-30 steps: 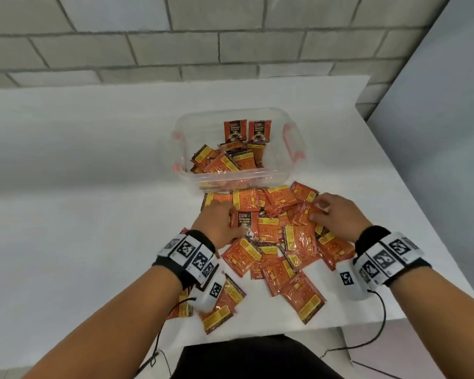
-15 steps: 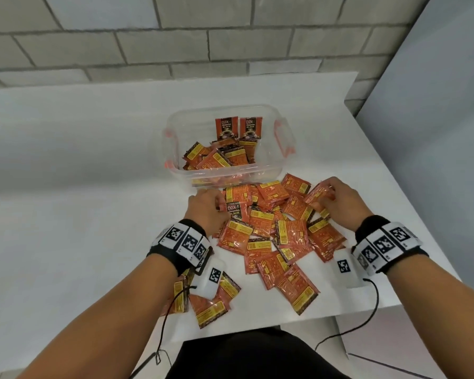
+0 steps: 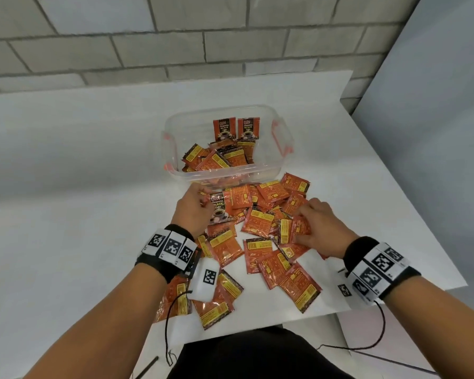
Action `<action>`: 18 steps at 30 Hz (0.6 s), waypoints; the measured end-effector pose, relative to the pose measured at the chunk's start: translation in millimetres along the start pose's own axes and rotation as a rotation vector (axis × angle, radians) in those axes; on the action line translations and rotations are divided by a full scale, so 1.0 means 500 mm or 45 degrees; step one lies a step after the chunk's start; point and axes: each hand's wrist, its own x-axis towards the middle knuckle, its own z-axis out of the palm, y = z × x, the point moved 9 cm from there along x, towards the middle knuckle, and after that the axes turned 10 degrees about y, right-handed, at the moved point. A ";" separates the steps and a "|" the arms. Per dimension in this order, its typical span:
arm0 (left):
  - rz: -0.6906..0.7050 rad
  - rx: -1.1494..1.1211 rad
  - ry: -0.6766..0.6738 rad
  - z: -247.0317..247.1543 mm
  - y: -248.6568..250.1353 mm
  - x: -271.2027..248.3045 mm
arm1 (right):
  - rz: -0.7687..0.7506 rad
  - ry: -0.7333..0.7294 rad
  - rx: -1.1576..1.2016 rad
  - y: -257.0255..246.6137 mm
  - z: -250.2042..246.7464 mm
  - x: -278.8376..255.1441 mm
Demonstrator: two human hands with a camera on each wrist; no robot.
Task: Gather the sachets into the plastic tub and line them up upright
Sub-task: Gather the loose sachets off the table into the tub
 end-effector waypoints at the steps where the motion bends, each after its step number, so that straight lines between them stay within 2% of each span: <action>1: 0.010 -0.027 0.032 -0.006 0.001 0.000 | 0.033 0.009 0.085 -0.001 -0.007 -0.002; 4: 0.006 -0.081 0.139 -0.028 -0.007 0.002 | 0.189 0.011 0.344 0.021 -0.026 -0.012; 6: -0.030 -0.105 0.179 -0.043 -0.017 0.003 | 0.274 0.066 0.388 0.050 -0.049 -0.022; 8: -0.106 -0.190 0.149 -0.048 -0.028 -0.001 | 0.378 0.128 0.421 0.085 -0.068 -0.037; 10: -0.171 -0.212 0.034 -0.040 -0.030 -0.016 | 0.502 0.169 0.401 0.124 -0.074 -0.055; 13: -0.161 -0.104 -0.232 -0.002 -0.020 -0.063 | 0.632 0.175 0.300 0.162 -0.058 -0.078; 16: 0.013 0.207 -0.478 0.045 -0.011 -0.106 | 0.653 0.118 0.231 0.166 -0.029 -0.080; 18: 0.133 0.414 -0.525 0.063 -0.011 -0.113 | 0.653 0.105 0.185 0.164 -0.018 -0.075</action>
